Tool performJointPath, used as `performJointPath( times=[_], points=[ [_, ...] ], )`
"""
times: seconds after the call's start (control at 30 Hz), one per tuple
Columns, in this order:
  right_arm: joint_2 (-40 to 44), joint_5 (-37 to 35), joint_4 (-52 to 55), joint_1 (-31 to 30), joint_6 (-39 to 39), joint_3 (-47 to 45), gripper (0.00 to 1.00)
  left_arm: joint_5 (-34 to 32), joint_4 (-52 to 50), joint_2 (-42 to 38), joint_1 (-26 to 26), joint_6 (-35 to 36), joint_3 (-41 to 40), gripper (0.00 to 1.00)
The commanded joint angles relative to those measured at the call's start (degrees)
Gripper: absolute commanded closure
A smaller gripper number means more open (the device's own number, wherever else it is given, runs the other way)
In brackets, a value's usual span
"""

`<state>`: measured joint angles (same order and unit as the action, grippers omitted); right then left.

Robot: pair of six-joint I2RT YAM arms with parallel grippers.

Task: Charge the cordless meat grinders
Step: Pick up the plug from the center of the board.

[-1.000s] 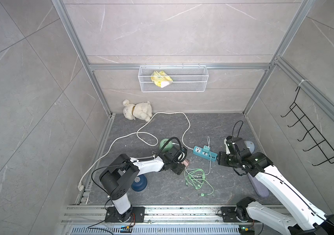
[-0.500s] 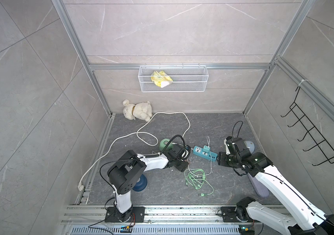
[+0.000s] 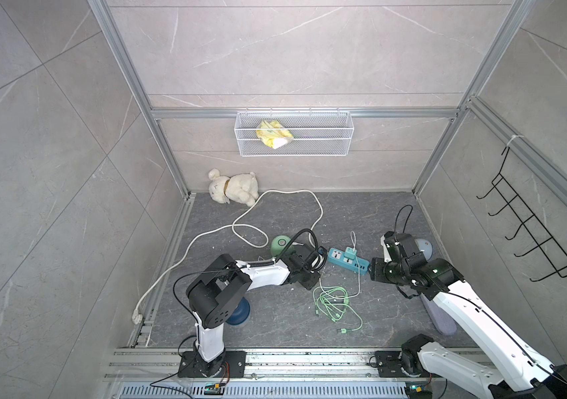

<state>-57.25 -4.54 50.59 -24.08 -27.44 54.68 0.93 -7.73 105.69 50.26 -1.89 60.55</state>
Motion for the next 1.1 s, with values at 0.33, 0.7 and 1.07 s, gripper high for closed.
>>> performJointPath(
  times=[0.33, 0.7, 1.07],
  points=[
    [0.0, 1.3, -0.7, 0.5, 0.9, -0.9, 0.50, -13.9, -9.4, -19.0, 5.4, -15.4, -11.9, 0.72],
    [-5.4, 17.0, -9.9, -1.8, 3.9, 0.9, 0.54, -16.8, 15.4, -38.5, 5.6, -52.6, -23.5, 1.00],
    [-3.6, 20.2, -46.2, -17.6, 15.0, -9.7, 0.51, -18.3, -0.7, -39.2, 5.6, -91.4, -12.0, 1.00]
  ],
)
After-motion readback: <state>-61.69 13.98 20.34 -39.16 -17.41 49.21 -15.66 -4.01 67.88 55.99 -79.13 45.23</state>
